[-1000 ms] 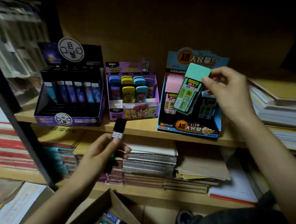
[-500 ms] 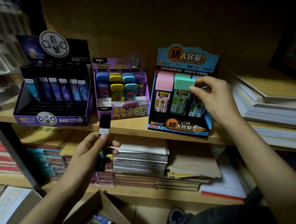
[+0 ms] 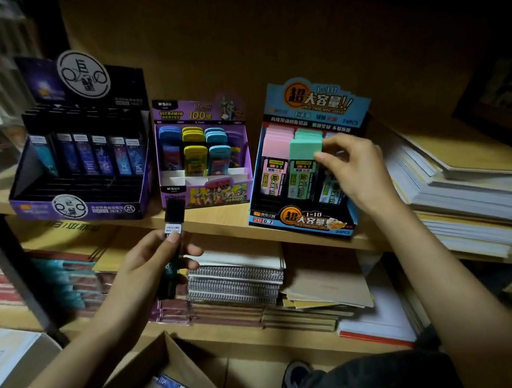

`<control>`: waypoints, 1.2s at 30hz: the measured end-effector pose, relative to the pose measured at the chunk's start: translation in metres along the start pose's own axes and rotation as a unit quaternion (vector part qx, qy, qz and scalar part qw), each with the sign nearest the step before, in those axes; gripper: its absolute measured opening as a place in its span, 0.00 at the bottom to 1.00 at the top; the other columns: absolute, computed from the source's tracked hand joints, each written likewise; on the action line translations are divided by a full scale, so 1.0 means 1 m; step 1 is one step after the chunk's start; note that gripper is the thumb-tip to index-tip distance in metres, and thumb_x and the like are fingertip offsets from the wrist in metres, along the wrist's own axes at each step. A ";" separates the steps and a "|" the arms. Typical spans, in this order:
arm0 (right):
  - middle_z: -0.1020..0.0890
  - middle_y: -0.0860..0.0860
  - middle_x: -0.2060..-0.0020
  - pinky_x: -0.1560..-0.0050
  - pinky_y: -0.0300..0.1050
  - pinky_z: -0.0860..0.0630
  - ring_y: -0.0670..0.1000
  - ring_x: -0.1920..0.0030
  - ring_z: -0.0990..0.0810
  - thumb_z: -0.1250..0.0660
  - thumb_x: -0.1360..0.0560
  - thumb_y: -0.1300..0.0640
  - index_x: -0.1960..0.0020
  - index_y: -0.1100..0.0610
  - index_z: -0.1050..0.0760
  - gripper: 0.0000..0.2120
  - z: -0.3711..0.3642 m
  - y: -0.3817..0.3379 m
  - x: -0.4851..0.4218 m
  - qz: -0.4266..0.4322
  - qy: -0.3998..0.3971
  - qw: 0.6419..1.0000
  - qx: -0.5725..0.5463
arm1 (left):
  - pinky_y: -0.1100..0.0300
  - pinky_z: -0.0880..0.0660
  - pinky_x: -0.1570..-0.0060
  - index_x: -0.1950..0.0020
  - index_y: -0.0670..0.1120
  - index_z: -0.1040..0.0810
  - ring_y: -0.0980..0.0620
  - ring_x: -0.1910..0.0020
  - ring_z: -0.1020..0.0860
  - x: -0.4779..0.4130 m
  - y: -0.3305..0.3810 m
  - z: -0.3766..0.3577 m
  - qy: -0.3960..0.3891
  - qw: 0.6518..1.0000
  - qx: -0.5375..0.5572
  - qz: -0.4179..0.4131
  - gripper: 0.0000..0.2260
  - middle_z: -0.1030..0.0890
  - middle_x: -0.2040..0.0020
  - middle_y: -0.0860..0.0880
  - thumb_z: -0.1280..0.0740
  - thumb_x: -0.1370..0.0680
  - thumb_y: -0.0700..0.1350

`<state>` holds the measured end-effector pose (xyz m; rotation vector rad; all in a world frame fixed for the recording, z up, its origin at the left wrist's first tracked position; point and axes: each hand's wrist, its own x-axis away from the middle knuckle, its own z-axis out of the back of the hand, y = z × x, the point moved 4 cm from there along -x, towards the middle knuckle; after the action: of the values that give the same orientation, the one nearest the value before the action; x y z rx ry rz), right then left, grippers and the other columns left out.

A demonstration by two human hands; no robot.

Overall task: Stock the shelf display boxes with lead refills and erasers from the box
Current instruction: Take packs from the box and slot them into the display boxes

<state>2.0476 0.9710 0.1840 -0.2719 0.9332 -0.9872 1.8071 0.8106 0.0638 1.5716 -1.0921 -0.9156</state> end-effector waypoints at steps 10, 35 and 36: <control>0.25 0.57 0.50 0.46 0.40 0.31 0.54 0.47 0.26 0.33 0.25 0.63 0.44 0.65 0.22 0.11 -0.002 -0.003 0.004 0.106 0.065 0.983 0.132 | 0.61 0.22 0.70 0.51 0.46 0.24 0.54 0.63 0.19 -0.003 -0.003 0.002 -0.010 1.000 -0.009 0.001 0.11 0.16 0.56 0.47 0.38 0.26 0.52; 0.23 0.51 0.69 0.74 0.32 0.28 0.42 0.72 0.25 0.33 0.25 0.63 0.58 0.60 0.24 0.03 -0.110 -0.120 0.074 -0.060 -0.252 0.895 -0.362 | 0.61 0.23 0.60 0.44 0.45 0.23 0.51 0.57 0.19 0.010 0.030 -0.002 -0.041 0.996 -0.051 -0.059 0.12 0.17 0.55 0.47 0.40 0.22 0.49; 0.22 0.49 0.68 0.71 0.32 0.27 0.41 0.69 0.23 0.33 0.25 0.63 0.57 0.59 0.22 0.02 -0.109 -0.122 0.068 -0.054 -0.247 0.900 -0.354 | 0.62 0.22 0.57 0.44 0.46 0.23 0.52 0.54 0.19 0.009 0.035 0.003 -0.040 0.994 -0.074 -0.070 0.12 0.17 0.53 0.47 0.39 0.23 0.49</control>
<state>1.9050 0.8699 0.1531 -1.1474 0.7740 -0.5889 1.8002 0.7970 0.0966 1.5146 -0.9540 -1.1362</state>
